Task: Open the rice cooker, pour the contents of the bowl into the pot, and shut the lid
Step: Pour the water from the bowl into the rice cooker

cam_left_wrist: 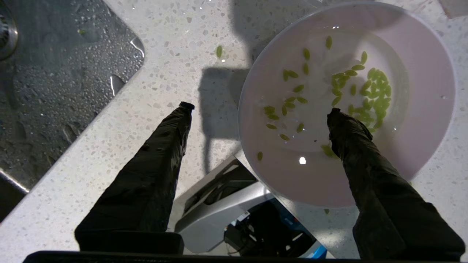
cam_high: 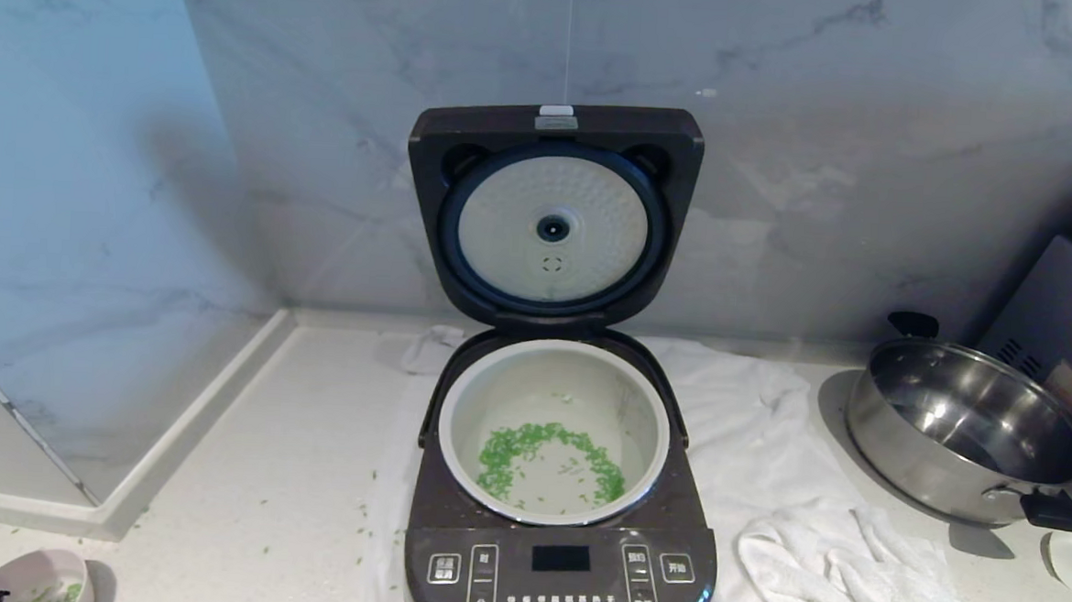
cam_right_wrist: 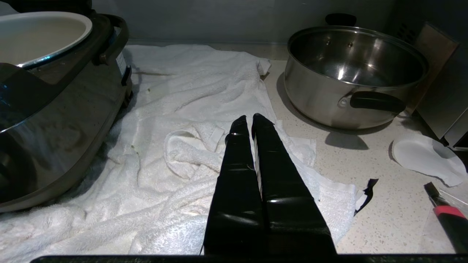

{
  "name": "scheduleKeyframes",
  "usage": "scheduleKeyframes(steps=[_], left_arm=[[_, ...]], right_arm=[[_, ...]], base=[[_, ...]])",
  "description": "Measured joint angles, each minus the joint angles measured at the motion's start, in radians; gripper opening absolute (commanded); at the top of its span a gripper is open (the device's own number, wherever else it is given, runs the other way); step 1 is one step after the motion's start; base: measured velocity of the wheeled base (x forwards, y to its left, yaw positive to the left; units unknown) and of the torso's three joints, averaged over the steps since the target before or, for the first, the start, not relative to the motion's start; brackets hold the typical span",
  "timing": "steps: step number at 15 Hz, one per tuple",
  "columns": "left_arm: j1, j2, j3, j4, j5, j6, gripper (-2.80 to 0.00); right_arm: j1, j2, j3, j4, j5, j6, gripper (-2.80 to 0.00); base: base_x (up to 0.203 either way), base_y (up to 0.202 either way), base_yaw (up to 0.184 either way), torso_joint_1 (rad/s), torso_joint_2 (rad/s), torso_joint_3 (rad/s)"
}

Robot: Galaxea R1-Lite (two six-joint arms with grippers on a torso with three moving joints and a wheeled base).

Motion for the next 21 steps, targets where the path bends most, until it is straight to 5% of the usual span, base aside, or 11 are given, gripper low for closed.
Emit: scheduleKeyframes(steps=[11,12,21], left_arm=[[0.029,0.206,-0.065,-0.005,-0.038,-0.006,0.0],[0.029,0.213,-0.065,-0.005,-0.043,-0.007,-2.8],[0.028,0.225,-0.057,-0.004,-0.046,-0.008,-2.8]], right_arm=[[0.0,0.0,0.0,0.0,0.0,0.0,-2.8],[0.0,0.0,0.0,0.0,0.0,0.0,-2.8],[0.0,0.0,0.0,0.0,0.0,0.001,-2.8]], base=[[0.0,0.0,0.0,0.0,0.0,0.0],[0.0,0.0,0.0,0.0,0.0,0.0],[0.0,0.0,0.0,0.0,0.0,0.0]])
